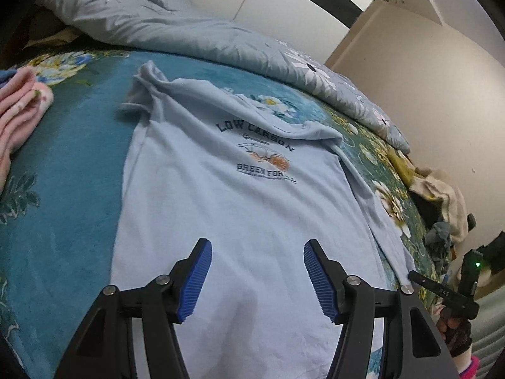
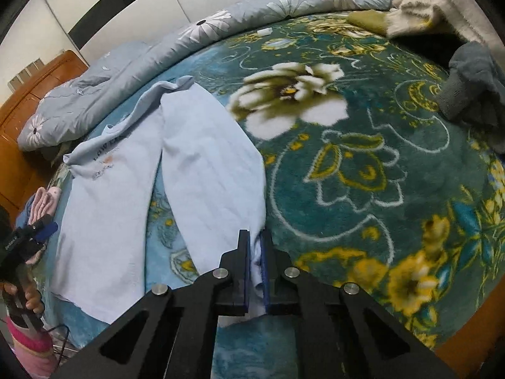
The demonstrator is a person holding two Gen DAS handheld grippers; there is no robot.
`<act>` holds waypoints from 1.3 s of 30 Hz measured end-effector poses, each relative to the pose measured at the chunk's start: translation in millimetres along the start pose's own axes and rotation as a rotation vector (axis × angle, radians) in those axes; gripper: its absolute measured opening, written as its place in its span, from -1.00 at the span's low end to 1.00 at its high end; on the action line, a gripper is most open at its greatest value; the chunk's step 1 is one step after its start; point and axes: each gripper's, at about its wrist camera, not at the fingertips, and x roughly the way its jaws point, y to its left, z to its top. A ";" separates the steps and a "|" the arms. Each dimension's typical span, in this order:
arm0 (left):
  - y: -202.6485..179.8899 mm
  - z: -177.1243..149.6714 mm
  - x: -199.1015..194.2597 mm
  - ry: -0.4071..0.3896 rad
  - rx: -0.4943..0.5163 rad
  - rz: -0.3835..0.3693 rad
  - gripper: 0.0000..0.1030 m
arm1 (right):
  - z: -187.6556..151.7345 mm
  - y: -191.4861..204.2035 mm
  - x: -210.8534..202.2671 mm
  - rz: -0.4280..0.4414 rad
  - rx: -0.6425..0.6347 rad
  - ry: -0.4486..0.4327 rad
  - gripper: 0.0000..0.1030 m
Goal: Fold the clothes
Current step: 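Grasp the t-shirt sleeve with the right gripper and pull it straight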
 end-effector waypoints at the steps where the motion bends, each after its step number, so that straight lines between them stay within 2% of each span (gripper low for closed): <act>1: 2.6 0.6 -0.5 -0.002 -0.008 0.002 0.26 | 5.1 -0.4 -1.2 -0.012 -0.011 -0.004 -0.91; 3: 7.6 2.3 -1.7 -0.010 -0.019 0.005 0.26 | 19.7 -2.5 -4.4 -0.055 -0.044 -0.015 -0.91; 8: 18.3 7.5 -2.3 -0.026 -0.039 0.018 0.26 | 96.1 -23.1 -30.3 -0.336 -0.143 -0.118 -0.91; 10: 22.6 9.0 -0.7 -0.023 -0.052 0.023 0.26 | 131.5 -36.6 -37.6 -0.435 -0.138 -0.162 -0.91; 13: 30.2 10.9 -1.1 -0.019 -0.069 0.031 0.26 | 167.4 -59.7 -32.4 -0.523 -0.093 -0.181 -0.91; 16: 39.3 12.5 -8.1 -0.026 -0.080 0.049 0.26 | 181.1 -78.3 -14.5 -0.556 -0.036 -0.153 -0.91; 19: 50.3 11.9 -17.0 -0.035 -0.094 0.075 0.26 | 179.8 -84.8 1.1 -0.541 0.000 -0.117 -0.91; 23: 66.7 4.5 -28.2 -0.027 -0.113 0.103 0.26 | 172.2 -78.8 -4.3 -0.527 -0.020 -0.127 -0.84; 24: 70.1 1.3 -30.3 -0.022 -0.119 0.107 0.26 | 169.1 -76.3 -10.7 -0.522 -0.021 -0.140 -0.70; 25: 73.5 -2.4 -32.4 -0.015 -0.126 0.107 0.26 | 166.2 -74.3 -17.9 -0.518 -0.021 -0.156 -0.41; 27: 81.0 -11.8 -36.7 0.000 -0.143 0.100 0.26 | 159.1 -70.1 -33.8 -0.515 -0.018 -0.196 -0.06; 29: 86.9 -22.1 -39.9 0.017 -0.158 0.091 0.26 | 142.8 -62.0 -52.2 -0.522 0.007 -0.254 -0.06; 30: 89.0 -27.0 -40.9 0.026 -0.162 0.089 0.26 | 131.2 -53.5 -51.7 -0.466 0.012 -0.242 -0.05; 36: 88.9 -49.8 -44.4 0.078 -0.181 0.053 0.26 | 56.8 8.7 -21.8 0.023 -0.004 -0.054 -0.06; 39: 82.2 -58.2 -46.3 0.093 -0.171 0.046 0.26 | 18.3 48.9 -3.9 0.190 -0.044 0.044 -0.06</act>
